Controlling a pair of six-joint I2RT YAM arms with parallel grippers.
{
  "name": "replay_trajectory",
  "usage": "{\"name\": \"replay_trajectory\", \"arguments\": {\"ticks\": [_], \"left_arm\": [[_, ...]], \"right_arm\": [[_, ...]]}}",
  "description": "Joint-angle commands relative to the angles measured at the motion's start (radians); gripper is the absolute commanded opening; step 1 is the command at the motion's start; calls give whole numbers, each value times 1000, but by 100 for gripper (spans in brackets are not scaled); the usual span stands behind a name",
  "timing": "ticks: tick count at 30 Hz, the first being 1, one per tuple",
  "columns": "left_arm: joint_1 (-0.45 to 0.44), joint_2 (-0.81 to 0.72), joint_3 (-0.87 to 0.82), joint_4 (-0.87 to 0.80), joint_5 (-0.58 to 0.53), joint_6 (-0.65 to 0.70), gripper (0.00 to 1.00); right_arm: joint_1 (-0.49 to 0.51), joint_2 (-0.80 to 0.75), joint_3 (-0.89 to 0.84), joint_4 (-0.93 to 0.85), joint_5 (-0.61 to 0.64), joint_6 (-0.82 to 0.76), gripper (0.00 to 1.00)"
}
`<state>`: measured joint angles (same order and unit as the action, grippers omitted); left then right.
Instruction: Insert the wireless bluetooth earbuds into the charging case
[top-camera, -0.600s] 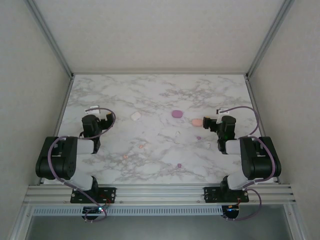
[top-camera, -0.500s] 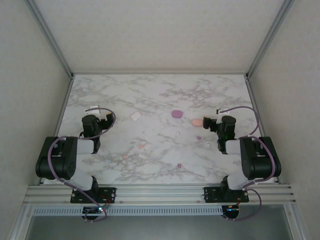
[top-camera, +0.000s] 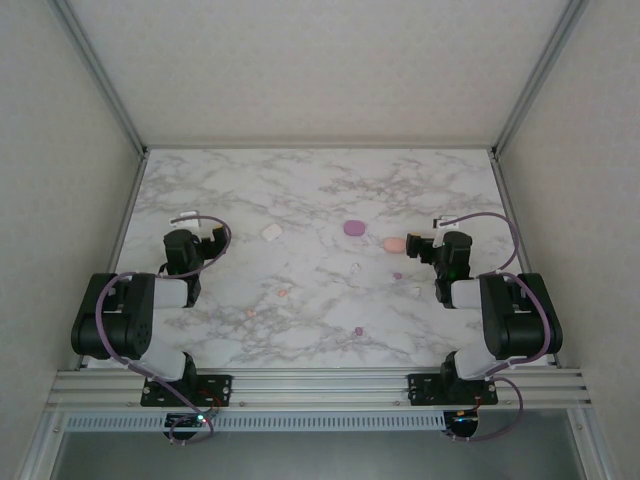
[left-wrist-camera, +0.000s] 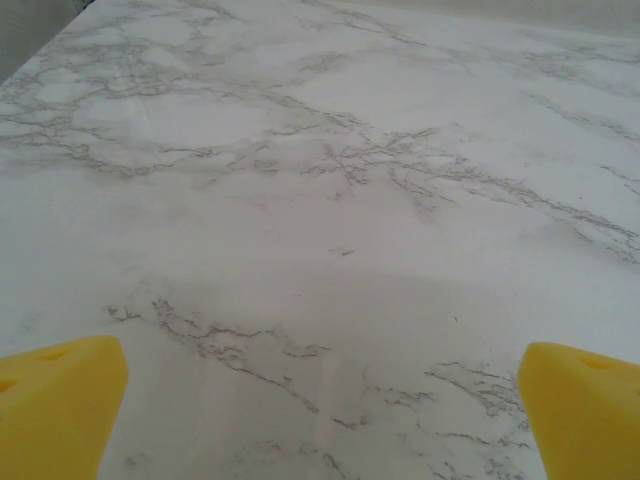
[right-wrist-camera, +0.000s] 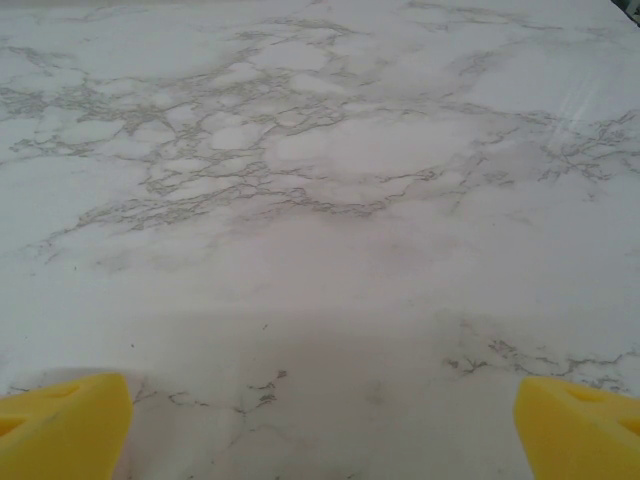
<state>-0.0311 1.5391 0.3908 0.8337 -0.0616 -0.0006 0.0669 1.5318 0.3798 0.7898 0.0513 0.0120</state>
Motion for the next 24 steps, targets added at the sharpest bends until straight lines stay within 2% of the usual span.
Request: {"name": "replay_trajectory", "arguments": {"ticks": [1,7,9,11,14,18,21,24], "left_arm": [[-1,-3,18,-4,-11,-9,100],[0,-4,16,-2,-4,-8,100],[0,-31,40,-60,5,-3,100],[2,-78,75,-164,-2,-11,100],[2,-161,86,-263,-17,-31,100],[14,-290,93,-386,-43,-110,100],[20,-360,132,-487,-30,-179,100],[28,-405,172,-558,-72,-297,100]], "right_arm": [[-9,7,22,22,-8,8,99],[-10,4,21,24,-15,6,99],[-10,-14,44,-31,-28,-1,99],[-11,-54,120,-182,-32,2,99],[-11,-97,267,-499,-59,21,97],[-12,-109,371,-708,-126,71,97],[-16,-80,461,-841,-231,89,97],[-20,-27,559,-946,-354,107,92]]}}
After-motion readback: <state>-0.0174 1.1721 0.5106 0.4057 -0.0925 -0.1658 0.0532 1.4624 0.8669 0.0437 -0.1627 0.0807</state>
